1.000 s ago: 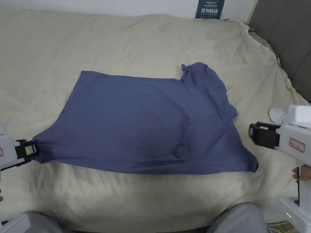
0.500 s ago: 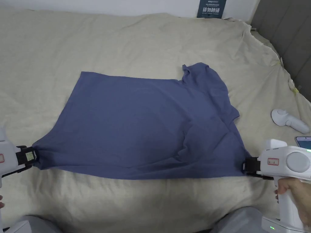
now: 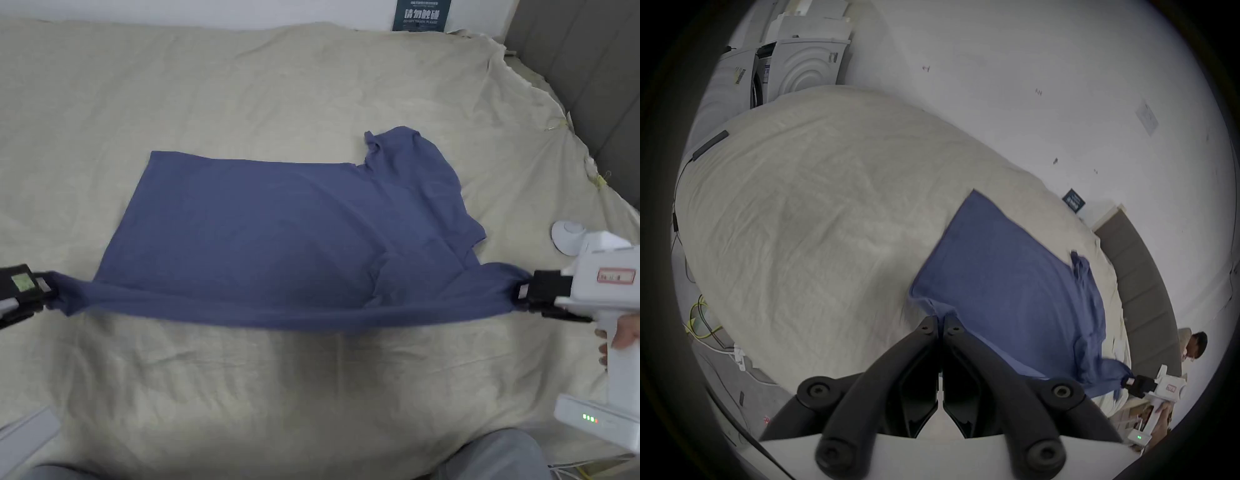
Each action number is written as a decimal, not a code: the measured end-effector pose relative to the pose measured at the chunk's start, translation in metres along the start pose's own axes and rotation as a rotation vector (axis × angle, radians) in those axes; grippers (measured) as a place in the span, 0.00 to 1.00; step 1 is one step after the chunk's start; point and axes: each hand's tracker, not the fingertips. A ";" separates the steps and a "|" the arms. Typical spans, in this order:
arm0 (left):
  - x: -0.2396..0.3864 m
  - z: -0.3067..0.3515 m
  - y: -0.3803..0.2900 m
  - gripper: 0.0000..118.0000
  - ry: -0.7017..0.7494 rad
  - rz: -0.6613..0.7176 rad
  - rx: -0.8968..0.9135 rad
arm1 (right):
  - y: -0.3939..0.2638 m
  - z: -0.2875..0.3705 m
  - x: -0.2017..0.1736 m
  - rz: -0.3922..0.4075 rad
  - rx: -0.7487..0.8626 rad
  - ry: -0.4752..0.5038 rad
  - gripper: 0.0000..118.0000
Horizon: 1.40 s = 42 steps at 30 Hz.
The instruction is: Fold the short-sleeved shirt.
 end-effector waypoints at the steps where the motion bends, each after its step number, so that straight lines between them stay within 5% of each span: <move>1: 0.004 -0.004 0.008 0.00 0.004 0.004 0.011 | 0.009 -0.002 -0.004 0.004 0.010 -0.015 0.05; 22: 0.052 -0.205 0.071 0.00 0.208 -0.021 -0.069 | 0.092 -0.145 -0.030 -0.076 -0.061 -0.241 0.05; 23: 0.051 -0.209 0.070 0.04 0.210 -0.022 -0.075 | 0.093 -0.148 -0.030 -0.071 -0.063 -0.244 0.05; 25: 0.049 -0.218 0.070 0.39 0.223 -0.027 -0.081 | 0.093 -0.153 -0.032 -0.059 -0.064 -0.248 0.10; 26: 0.048 -0.218 0.070 0.62 0.245 -0.040 -0.076 | 0.094 -0.153 -0.033 -0.050 -0.070 -0.255 0.20; 27: 0.047 -0.218 0.070 0.84 0.273 -0.056 -0.076 | 0.094 -0.152 -0.034 -0.036 -0.074 -0.266 0.44; 28: 0.046 -0.217 0.072 0.95 0.275 -0.066 -0.074 | 0.095 -0.149 -0.034 -0.022 -0.070 -0.271 0.65; 29: 0.045 -0.211 0.074 0.99 0.277 -0.077 -0.066 | 0.096 -0.144 -0.034 -0.005 -0.059 -0.276 0.80; 30: 0.045 -0.204 0.076 0.99 0.275 -0.088 -0.041 | 0.096 -0.138 -0.034 0.009 -0.045 -0.277 0.83; 35: 0.062 -0.148 0.087 0.99 0.250 -0.265 0.153 | 0.102 -0.076 -0.041 0.068 0.187 -0.249 0.83; 42: 0.096 -0.031 0.042 0.97 0.138 -0.464 0.432 | 0.049 0.033 -0.079 0.280 0.574 -0.111 0.92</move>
